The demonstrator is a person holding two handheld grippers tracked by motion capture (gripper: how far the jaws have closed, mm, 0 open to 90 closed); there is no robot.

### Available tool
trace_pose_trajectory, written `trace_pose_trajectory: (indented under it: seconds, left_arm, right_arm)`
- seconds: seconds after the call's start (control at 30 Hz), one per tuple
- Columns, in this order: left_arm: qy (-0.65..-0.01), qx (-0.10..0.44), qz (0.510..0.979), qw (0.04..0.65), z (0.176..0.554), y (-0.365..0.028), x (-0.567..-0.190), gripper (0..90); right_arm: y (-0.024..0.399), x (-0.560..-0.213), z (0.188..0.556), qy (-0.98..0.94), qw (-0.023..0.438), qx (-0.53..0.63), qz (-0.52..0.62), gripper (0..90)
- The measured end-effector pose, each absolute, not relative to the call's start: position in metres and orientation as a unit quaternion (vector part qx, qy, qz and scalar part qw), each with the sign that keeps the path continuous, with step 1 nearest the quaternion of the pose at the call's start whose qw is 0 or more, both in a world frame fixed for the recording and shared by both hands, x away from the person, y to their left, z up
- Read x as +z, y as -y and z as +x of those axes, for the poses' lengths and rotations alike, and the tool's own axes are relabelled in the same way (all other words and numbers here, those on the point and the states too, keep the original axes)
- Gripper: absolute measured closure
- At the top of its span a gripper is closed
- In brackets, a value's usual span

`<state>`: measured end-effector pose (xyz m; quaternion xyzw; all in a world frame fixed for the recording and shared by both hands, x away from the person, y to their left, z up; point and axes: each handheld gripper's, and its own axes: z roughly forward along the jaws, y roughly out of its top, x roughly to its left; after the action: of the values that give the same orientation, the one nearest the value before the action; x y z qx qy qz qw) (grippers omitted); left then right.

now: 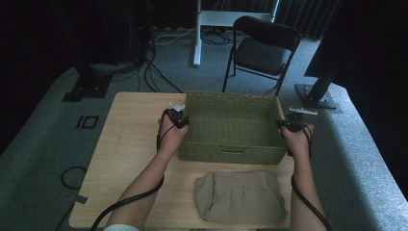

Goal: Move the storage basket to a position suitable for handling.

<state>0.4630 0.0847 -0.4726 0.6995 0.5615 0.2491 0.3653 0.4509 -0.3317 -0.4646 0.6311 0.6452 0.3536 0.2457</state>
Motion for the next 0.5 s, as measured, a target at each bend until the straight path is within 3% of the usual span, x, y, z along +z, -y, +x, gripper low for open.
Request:
trace_pose_trajectory:
  seconds: [0.5]
  left_arm:
    - [-0.564,0.244,0.698,0.367,0.471,-0.074,-0.473,77.1]
  right_arm:
    - [0.345,-0.464,0.460,-0.648,0.246,0.351,0.630,76.7]
